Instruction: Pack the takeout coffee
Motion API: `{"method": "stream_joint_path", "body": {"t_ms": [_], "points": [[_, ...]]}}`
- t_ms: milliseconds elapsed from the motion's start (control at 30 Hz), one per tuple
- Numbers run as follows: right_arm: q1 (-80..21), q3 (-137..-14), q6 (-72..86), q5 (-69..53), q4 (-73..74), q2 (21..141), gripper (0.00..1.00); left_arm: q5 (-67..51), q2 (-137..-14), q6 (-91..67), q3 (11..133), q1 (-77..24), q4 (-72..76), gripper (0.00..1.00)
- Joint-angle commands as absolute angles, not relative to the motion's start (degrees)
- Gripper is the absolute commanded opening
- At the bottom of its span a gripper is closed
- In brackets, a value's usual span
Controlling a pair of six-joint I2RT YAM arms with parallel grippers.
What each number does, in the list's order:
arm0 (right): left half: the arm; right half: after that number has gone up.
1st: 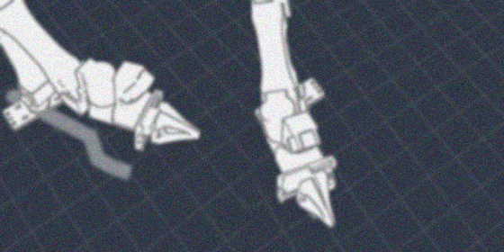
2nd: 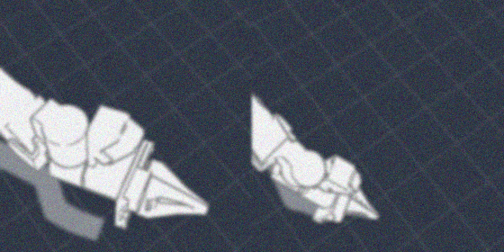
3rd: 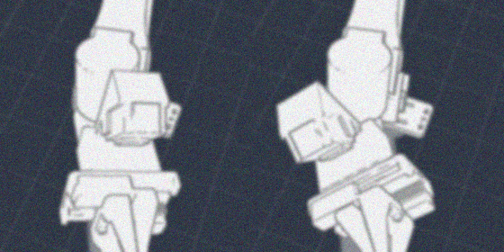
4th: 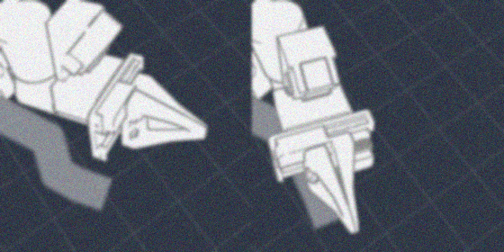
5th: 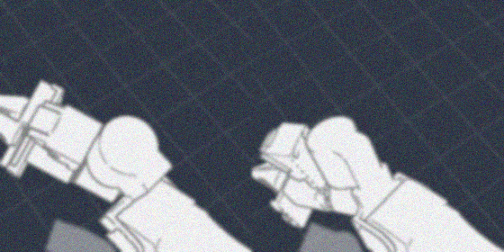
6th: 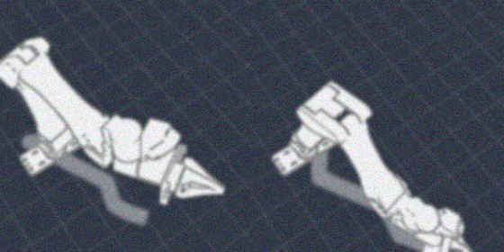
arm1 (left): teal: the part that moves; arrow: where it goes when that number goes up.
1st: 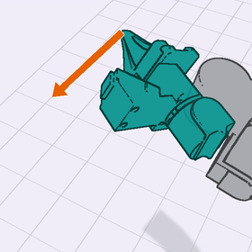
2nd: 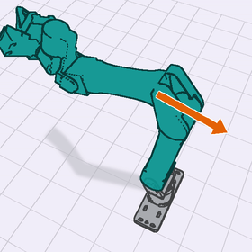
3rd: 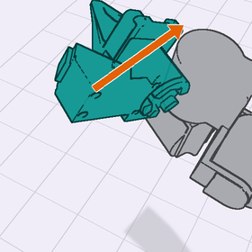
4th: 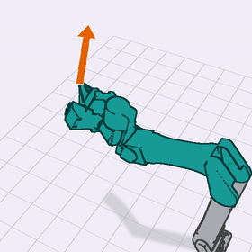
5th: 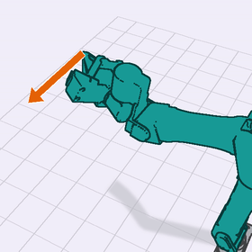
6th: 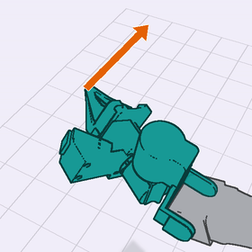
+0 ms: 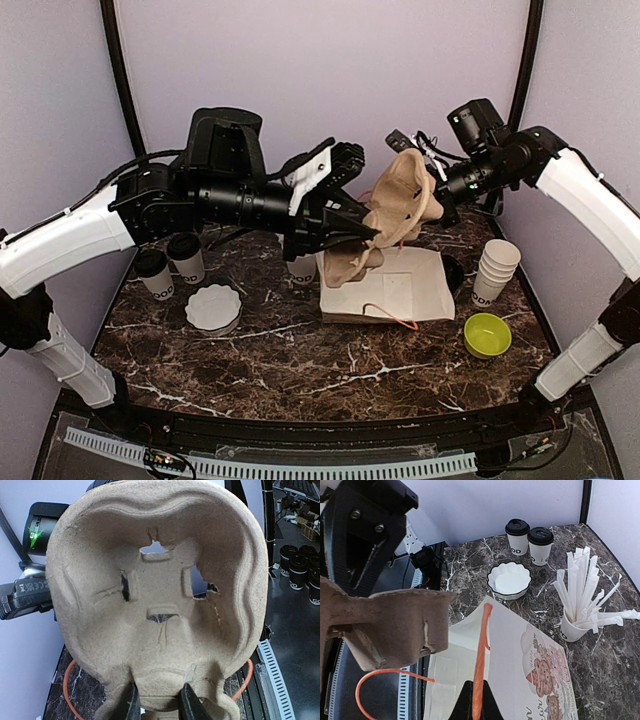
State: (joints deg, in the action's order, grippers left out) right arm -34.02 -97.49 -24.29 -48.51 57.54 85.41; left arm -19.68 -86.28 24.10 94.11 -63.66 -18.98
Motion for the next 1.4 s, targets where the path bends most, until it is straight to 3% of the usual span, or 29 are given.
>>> {"method": "stream_joint_path", "body": {"t_ms": [0, 667, 1033, 1367], "points": [[-35.13, -97.32, -25.58, -51.82, 58.55, 82.61, 0.00, -19.98, -85.64, 26.92, 94.58, -64.16, -15.46, 0.26], [-35.33, -96.22, -27.49, -52.20, 59.69, 82.41, 0.00, -16.96, -88.84, 33.74, 89.91, -65.83, -16.20, 0.26], [-35.33, -104.69, -33.83, -51.29, 68.11, 88.39, 0.00, -14.42, -87.55, 35.52, 85.82, -65.83, -16.99, 0.25], [-35.34, -104.75, -33.66, -51.46, 67.34, 88.61, 0.00, -7.87, -89.74, 37.61, 85.36, -65.83, -18.95, 0.25]]}}
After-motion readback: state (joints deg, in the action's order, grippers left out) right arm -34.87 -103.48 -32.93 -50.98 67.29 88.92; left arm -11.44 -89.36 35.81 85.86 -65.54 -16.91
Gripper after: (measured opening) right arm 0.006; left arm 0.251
